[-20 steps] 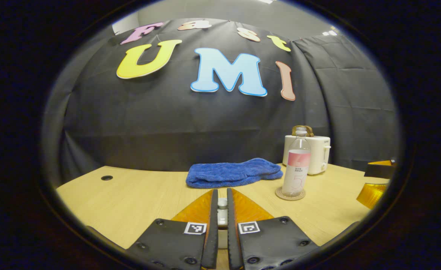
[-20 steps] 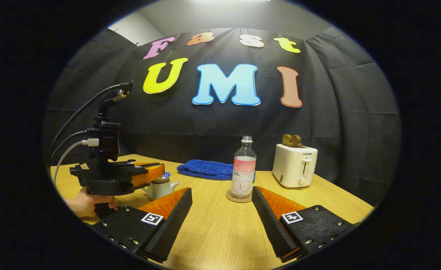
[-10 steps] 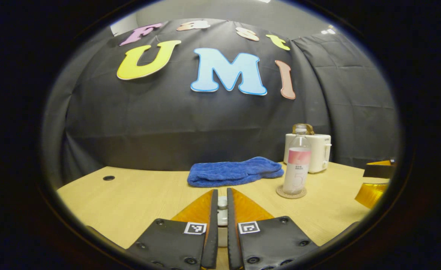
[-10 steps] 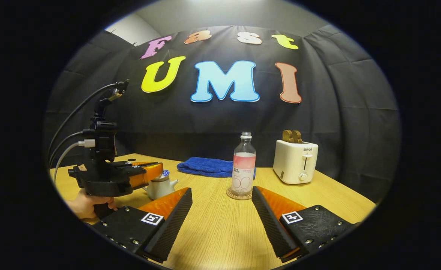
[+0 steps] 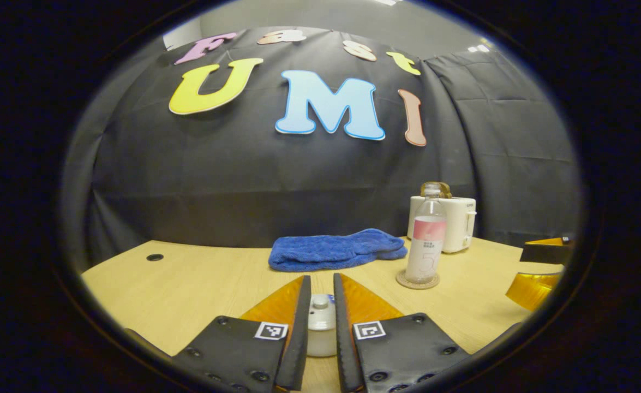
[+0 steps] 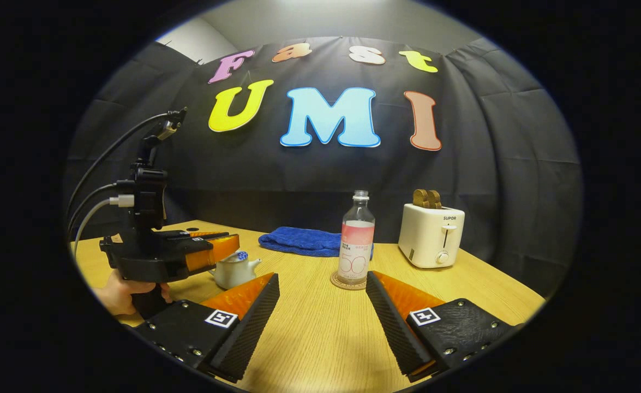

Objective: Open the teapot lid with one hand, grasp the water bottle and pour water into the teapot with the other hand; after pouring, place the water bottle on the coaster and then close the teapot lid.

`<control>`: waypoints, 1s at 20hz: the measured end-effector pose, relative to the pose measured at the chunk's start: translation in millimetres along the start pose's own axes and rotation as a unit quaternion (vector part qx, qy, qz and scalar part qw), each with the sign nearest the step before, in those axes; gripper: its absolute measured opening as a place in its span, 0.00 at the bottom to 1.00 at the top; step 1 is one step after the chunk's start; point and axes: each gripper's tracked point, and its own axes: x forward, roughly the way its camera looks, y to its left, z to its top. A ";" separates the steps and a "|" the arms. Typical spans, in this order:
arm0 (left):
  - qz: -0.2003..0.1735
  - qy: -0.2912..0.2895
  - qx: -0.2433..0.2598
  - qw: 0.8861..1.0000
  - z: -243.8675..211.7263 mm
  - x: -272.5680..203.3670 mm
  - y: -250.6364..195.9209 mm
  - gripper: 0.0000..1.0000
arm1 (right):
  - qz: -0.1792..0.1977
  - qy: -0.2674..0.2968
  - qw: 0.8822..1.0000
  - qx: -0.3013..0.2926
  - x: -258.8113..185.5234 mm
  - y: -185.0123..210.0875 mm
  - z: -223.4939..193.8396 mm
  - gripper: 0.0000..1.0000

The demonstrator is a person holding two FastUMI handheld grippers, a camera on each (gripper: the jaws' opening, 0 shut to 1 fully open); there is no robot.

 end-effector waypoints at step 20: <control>-0.009 -0.006 0.004 1.000 -1.7 -128.6 -55.5 0.68 | 0.009 -0.015 1.000 0.005 -62.3 1.6 16.3 0.99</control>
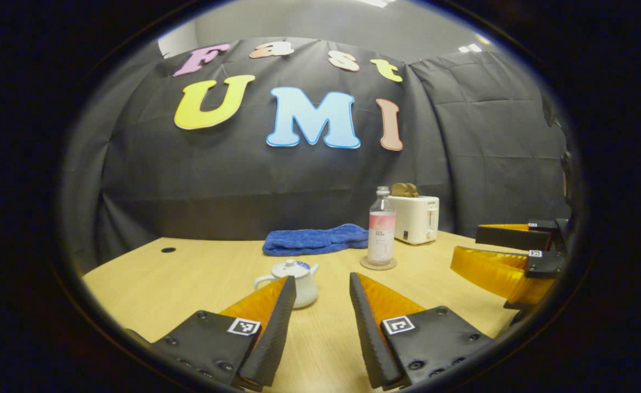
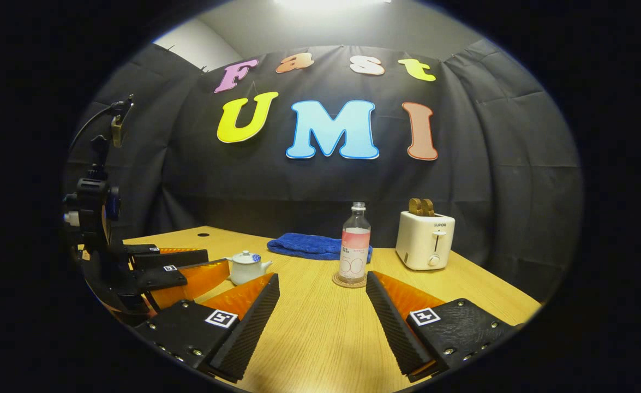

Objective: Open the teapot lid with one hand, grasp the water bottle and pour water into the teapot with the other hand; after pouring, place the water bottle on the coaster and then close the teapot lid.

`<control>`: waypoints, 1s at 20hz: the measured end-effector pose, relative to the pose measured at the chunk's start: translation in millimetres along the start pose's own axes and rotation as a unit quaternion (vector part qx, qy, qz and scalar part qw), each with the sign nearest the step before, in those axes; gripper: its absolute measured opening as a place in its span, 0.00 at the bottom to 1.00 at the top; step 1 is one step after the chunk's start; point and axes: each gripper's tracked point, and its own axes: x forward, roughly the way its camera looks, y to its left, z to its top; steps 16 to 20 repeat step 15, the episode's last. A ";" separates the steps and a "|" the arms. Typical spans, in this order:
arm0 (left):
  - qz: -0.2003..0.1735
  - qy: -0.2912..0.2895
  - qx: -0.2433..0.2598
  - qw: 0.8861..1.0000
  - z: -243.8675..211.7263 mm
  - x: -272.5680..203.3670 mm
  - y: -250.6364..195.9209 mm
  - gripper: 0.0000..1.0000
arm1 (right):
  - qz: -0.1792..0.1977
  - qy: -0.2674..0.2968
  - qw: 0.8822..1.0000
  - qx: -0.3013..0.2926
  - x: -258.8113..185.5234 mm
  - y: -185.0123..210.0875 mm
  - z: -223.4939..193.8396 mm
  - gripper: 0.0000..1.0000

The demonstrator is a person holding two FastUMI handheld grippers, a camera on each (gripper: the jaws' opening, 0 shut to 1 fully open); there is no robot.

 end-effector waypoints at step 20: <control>0.034 -0.013 -0.030 0.999 -10.1 -69.0 -7.5 0.92 | 0.001 -0.002 1.000 -0.021 -48.4 12.1 -4.3 0.99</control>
